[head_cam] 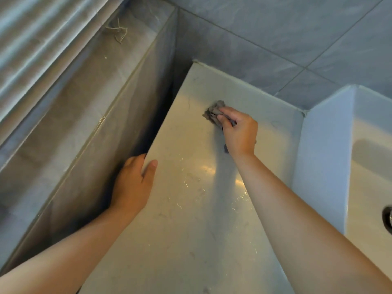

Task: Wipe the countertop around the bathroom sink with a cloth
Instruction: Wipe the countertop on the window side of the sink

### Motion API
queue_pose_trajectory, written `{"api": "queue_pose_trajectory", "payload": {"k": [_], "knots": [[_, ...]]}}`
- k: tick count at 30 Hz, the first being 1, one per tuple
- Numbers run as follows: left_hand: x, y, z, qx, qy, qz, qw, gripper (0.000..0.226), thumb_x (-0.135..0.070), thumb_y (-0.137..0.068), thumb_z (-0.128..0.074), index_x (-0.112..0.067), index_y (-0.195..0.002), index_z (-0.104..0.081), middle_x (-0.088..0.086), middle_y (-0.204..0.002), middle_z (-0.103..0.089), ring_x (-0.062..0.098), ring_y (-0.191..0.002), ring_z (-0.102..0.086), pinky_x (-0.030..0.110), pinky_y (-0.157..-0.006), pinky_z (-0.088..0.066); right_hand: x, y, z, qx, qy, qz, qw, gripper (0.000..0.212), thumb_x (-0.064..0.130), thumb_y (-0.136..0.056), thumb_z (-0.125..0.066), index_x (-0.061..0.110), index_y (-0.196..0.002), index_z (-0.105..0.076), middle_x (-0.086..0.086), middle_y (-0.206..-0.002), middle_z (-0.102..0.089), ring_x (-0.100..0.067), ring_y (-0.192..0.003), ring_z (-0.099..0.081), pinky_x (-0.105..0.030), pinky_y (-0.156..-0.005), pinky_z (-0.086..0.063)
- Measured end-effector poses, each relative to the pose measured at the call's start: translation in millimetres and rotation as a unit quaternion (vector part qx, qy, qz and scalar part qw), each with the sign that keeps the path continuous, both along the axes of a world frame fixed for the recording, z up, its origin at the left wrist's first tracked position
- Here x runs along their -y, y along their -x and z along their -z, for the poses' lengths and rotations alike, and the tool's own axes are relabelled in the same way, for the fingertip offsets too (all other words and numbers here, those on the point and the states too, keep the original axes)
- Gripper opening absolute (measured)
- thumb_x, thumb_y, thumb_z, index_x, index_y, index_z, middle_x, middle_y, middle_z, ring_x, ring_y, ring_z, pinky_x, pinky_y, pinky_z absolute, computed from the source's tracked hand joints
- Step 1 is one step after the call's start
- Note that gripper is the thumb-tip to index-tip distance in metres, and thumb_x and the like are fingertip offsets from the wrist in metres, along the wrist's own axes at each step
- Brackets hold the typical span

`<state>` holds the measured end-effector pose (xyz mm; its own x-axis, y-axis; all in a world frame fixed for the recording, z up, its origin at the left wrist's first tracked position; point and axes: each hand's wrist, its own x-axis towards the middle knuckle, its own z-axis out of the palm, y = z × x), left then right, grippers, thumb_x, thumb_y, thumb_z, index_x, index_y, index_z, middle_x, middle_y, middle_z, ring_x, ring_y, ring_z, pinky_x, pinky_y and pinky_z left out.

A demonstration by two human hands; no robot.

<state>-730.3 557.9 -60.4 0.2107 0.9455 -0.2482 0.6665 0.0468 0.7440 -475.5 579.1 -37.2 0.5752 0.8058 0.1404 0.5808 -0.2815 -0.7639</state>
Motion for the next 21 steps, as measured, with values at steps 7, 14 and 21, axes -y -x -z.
{"api": "queue_pose_trajectory", "payload": {"k": [7,14,21], "knots": [[-0.7,-1.8,-2.5,0.01,0.002,-0.01,1.0,0.029,-0.033,-0.096,-0.044,-0.015,-0.112,-0.061,0.003,-0.109,-0.056,0.01,-0.088,-0.049,0.025,-0.078,-0.036,21.8,36.2,3.0,0.023,0.01,-0.047,0.999,0.024,0.011,-0.083,-0.069,0.016,-0.106,-0.072,0.0,-0.107,-0.071,-0.015,-0.101,-0.062,-0.026,-0.093,-0.046],[-2.1,1.8,-1.5,0.023,0.024,-0.018,0.999,0.033,-0.039,-0.095,-0.044,-0.02,-0.117,-0.059,-0.001,-0.113,-0.057,0.011,-0.094,-0.052,0.026,-0.08,-0.038,50.5,73.1,5.9,0.026,0.012,-0.075,0.997,0.023,0.01,-0.081,-0.07,0.017,-0.103,-0.074,0.003,-0.103,-0.072,-0.017,-0.095,-0.063,-0.027,-0.087,-0.049],[8.2,34.1,-6.4,0.044,0.059,-0.055,0.996,0.041,-0.039,-0.093,-0.05,-0.021,-0.13,-0.052,-0.006,-0.125,-0.056,0.007,-0.107,-0.054,0.024,-0.089,-0.042,63.6,77.1,-27.3,-0.183,0.037,-0.052,0.981,0.023,0.008,-0.081,-0.071,0.021,-0.099,-0.073,0.008,-0.097,-0.072,-0.001,-0.096,-0.066,-0.018,-0.091,-0.048]]}}
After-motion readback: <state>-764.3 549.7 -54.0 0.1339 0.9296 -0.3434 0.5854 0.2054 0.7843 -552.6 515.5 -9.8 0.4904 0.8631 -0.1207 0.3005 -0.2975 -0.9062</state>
